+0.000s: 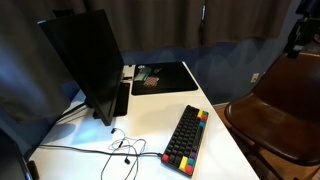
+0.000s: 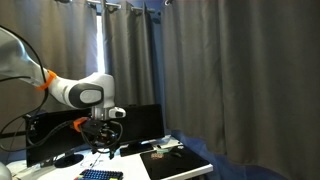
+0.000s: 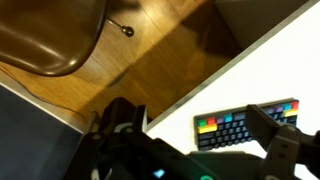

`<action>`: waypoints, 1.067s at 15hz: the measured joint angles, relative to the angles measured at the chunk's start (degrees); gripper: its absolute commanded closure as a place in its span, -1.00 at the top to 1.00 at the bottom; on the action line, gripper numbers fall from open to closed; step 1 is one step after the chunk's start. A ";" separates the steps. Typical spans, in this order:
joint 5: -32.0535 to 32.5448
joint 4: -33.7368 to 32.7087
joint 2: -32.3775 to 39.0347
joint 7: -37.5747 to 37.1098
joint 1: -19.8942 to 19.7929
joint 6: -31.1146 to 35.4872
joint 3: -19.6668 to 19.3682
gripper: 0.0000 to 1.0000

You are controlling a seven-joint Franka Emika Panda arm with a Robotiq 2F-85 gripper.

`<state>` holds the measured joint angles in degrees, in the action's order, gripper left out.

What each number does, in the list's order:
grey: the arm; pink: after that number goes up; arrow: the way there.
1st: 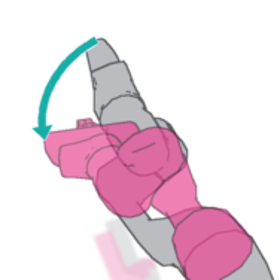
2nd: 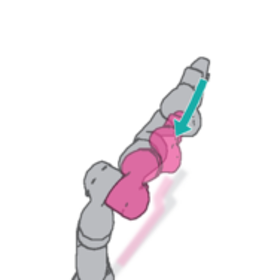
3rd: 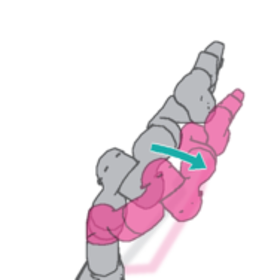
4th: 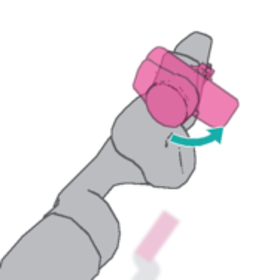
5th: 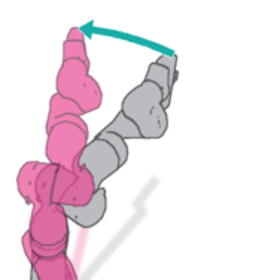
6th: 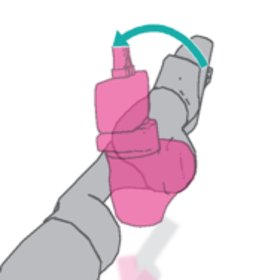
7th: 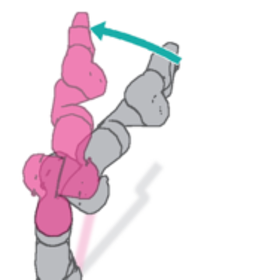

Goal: Press a button on the top left side of the keyboard

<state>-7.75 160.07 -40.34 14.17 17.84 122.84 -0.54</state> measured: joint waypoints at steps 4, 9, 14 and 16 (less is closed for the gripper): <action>-5.15 -0.56 6.36 0.11 10.74 2.93 7.92 1.00; -5.77 -3.11 15.42 -0.16 18.30 7.41 16.80 1.00; -5.77 -3.04 15.06 -0.07 17.62 7.41 16.17 1.00; -5.77 -3.04 15.06 -0.07 17.62 7.41 16.16 1.00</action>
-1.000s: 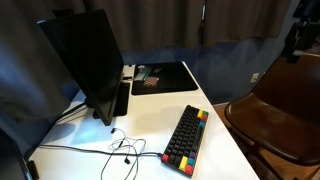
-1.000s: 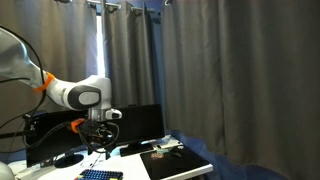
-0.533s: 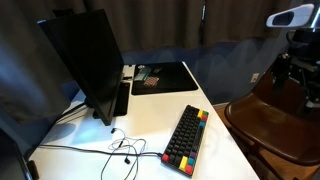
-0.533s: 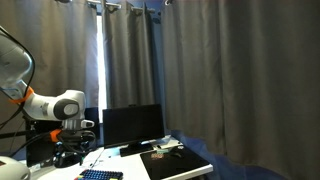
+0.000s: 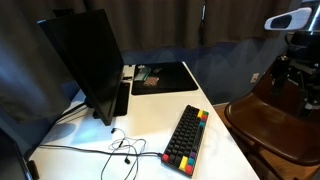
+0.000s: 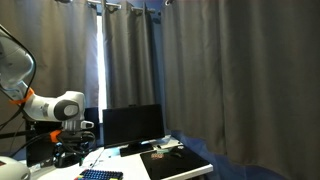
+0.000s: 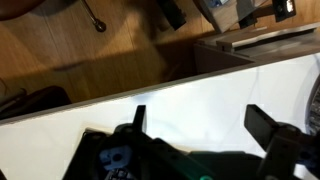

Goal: Press a button on the top left side of the keyboard

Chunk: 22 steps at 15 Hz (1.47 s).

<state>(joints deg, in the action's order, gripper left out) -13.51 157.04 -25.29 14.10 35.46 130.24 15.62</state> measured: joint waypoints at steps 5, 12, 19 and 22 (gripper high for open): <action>0.00 0.00 0.00 0.00 0.00 0.00 0.00 1.00; -0.01 -2.50 5.64 1.08 0.67 5.83 1.24 1.00; -2.32 -9.13 18.68 9.39 1.83 20.58 2.24 1.00; -8.32 -12.43 25.11 18.32 2.32 25.72 3.47 1.00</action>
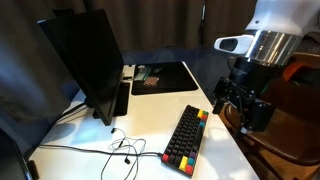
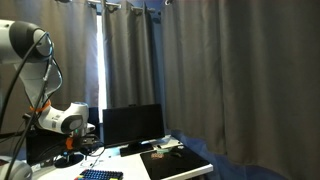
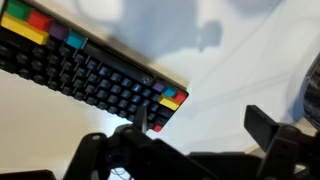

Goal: Press a button on the top left side of the keyboard

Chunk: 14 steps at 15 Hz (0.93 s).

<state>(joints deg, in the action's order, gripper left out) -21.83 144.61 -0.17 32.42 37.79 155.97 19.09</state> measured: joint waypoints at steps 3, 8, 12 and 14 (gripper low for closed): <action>-5.43 -3.83 6.18 9.38 -1.22 2.62 2.92 1.00; -7.94 -8.02 12.40 16.67 -4.54 3.98 6.99 1.00; -7.82 -8.30 12.71 16.61 -6.78 4.60 9.29 1.00; -8.63 -8.38 13.58 16.74 -9.30 7.48 11.63 1.00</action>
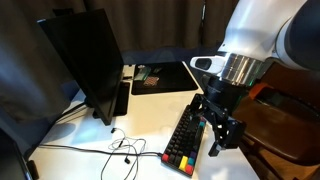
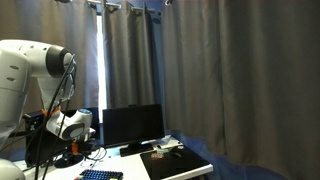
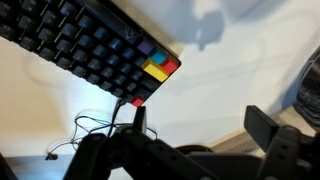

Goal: Press a button on the top left side of the keyboard

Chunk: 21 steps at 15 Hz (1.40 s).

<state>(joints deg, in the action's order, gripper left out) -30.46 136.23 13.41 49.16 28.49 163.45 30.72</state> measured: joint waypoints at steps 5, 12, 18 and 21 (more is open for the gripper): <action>-1.20 -0.54 4.99 -0.10 -0.64 9.60 -0.27 0.05; -1.20 -2.42 12.56 -0.79 -0.58 20.31 -0.39 -0.94; -1.20 -4.78 17.13 -0.85 -0.82 24.28 0.74 -1.00; -1.20 -5.53 18.35 -0.86 -0.84 25.37 0.90 -1.00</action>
<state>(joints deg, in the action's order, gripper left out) -31.66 130.70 31.76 48.31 27.66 188.82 31.62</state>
